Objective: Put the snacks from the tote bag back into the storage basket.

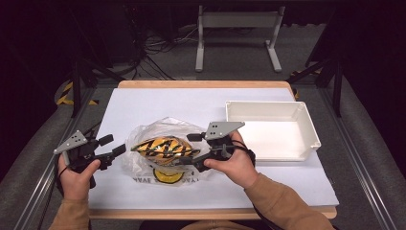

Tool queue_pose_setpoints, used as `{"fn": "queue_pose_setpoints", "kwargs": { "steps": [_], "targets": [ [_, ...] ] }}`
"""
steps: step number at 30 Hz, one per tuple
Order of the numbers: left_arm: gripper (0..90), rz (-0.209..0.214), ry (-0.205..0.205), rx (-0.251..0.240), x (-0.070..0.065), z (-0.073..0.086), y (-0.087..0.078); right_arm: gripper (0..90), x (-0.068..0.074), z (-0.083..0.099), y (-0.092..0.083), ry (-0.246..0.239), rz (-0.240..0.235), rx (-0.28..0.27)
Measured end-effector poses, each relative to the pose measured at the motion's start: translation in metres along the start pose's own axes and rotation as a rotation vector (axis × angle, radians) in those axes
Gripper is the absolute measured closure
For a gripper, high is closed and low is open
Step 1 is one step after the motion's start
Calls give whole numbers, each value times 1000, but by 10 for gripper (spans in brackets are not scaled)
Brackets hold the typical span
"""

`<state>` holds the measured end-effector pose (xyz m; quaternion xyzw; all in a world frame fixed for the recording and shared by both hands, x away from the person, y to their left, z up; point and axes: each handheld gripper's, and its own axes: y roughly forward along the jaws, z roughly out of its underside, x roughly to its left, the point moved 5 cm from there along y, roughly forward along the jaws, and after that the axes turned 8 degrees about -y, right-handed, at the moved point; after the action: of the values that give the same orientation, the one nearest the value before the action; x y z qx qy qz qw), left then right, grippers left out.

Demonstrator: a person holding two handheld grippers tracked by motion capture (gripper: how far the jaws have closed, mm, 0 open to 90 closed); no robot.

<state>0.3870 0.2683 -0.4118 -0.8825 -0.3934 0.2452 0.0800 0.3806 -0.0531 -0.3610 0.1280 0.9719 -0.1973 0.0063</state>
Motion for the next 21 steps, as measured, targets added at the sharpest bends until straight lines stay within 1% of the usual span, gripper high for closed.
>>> {"fn": "queue_pose_setpoints", "kwargs": {
  "steps": [1,5,8,11,13,14,16,17,18,20,21],
  "targets": [
    [254,0,0,0,0,0,0,232,0,1,3,-9,-3,5],
    [254,0,3,-5,0,-1,-1,232,0,5,13,-17,-17,28],
    [254,-1,-1,-6,0,-1,-2,235,-1,8,18,-20,-20,34],
    [254,-2,0,-9,0,-1,-2,258,-2,9,21,-32,-14,36],
    [254,-3,0,-11,0,-1,-2,297,-3,9,23,-55,-10,41],
    [254,-4,1,-13,0,-2,-3,310,-4,9,23,-64,-5,35],
    [254,-4,3,-16,0,-2,-3,389,-5,8,24,-77,-3,28],
    [254,-4,3,-16,0,-2,-3,389,-5,8,24,-77,-3,28],
    [254,-5,4,-21,0,-3,-4,418,-5,7,24,-81,-5,25],
    [254,-5,2,-21,0,-2,-4,521,-7,6,23,-108,3,34],
    [254,-6,2,-21,0,-2,-4,552,-8,6,23,-115,6,34]
  ]
}}
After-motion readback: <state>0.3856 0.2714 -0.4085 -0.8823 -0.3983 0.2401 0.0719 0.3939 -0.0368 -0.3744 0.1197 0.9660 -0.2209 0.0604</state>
